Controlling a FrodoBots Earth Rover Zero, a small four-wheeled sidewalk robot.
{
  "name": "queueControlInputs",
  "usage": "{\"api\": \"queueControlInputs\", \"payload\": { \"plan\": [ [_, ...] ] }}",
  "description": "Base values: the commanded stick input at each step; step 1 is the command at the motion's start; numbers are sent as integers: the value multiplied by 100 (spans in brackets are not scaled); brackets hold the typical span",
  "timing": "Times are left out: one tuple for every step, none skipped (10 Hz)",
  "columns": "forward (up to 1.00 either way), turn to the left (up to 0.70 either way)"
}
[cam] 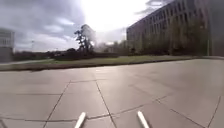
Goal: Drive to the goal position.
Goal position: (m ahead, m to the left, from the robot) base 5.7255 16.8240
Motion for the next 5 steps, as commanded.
{"api": "queueControlInputs", "payload": {
  "plan": [
    [30,60],
    [30,60],
    [30,60],
    [30,60],
    [30,60]
  ]
}}
